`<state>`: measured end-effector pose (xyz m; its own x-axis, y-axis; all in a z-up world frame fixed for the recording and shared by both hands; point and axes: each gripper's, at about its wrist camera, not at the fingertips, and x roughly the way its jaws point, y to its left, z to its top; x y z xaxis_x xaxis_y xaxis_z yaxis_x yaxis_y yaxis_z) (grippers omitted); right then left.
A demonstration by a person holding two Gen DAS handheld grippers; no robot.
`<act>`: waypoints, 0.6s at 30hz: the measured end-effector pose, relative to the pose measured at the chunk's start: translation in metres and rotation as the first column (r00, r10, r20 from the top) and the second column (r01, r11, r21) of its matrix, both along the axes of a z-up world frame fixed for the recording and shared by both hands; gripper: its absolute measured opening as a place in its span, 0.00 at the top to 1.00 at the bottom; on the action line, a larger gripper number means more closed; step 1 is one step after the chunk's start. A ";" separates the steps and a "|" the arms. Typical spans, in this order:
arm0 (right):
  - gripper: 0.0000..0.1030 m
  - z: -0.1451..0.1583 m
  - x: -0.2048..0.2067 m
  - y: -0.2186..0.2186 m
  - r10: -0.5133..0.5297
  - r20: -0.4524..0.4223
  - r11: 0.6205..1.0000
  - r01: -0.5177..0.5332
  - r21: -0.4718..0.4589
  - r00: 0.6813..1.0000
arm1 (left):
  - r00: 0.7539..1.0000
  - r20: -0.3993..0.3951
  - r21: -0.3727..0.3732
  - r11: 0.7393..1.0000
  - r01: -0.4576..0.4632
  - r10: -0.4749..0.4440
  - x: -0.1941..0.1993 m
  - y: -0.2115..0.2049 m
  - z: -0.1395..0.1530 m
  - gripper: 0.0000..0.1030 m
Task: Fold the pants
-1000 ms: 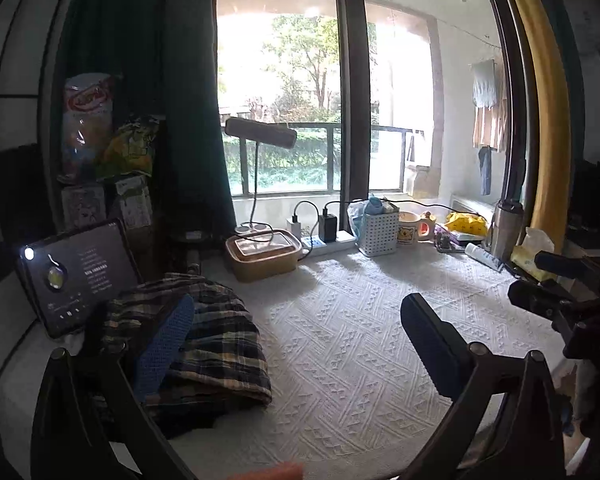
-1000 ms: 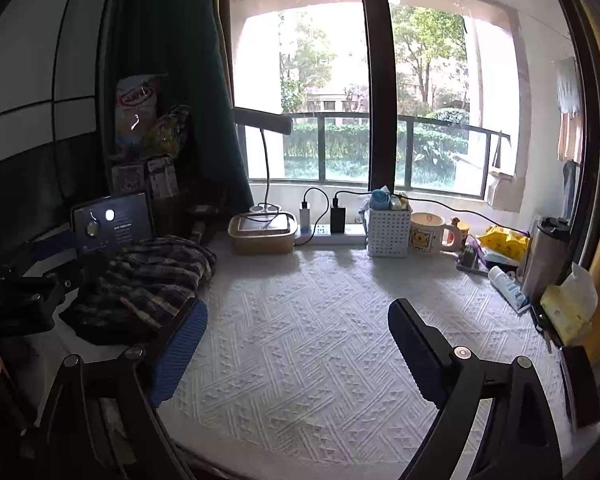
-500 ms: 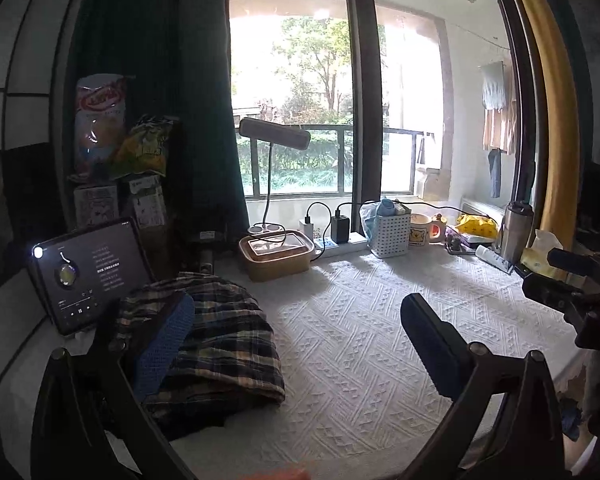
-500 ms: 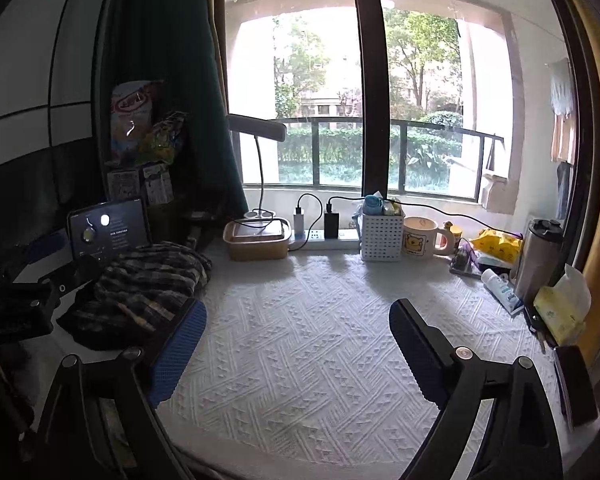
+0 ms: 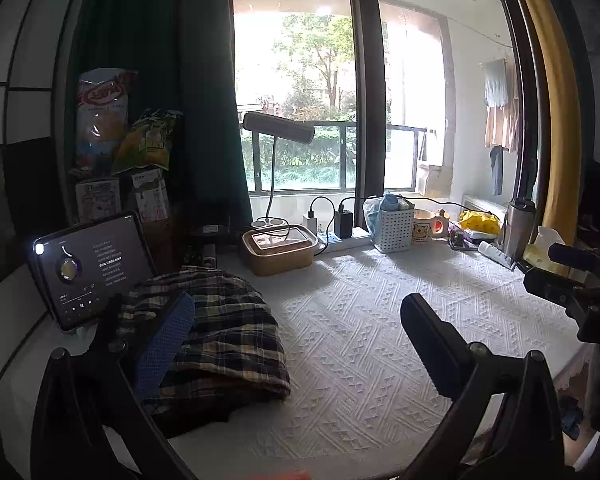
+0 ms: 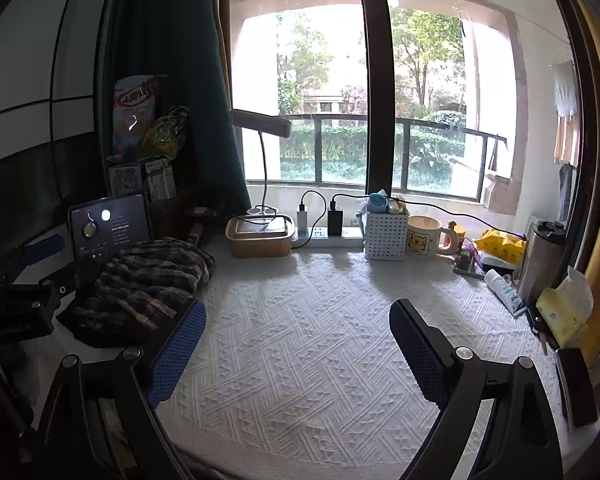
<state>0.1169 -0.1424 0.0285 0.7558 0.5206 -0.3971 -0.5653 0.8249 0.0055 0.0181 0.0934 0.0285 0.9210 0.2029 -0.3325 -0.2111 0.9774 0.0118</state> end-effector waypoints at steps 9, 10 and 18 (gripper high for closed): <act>0.09 -0.003 0.001 -0.002 -0.001 -0.006 1.000 0.001 -0.002 1.000 | 1.000 -0.007 -0.004 1.000 0.006 -0.006 0.001 -0.001 -0.003 0.01; 0.09 -0.003 0.001 -0.002 -0.002 -0.005 1.000 0.002 -0.002 1.000 | 1.000 -0.007 -0.004 1.000 0.006 -0.006 0.001 -0.001 -0.003 0.01; 0.09 -0.003 0.001 -0.002 -0.001 -0.006 1.000 0.001 -0.003 1.000 | 1.000 -0.007 -0.005 1.000 0.007 -0.007 0.001 0.000 -0.003 0.01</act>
<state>0.1181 -0.1445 0.0259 0.7541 0.5185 -0.4032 -0.5643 0.8255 0.0061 0.0187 0.0930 0.0259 0.9201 0.1950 -0.3397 -0.2045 0.9788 0.0081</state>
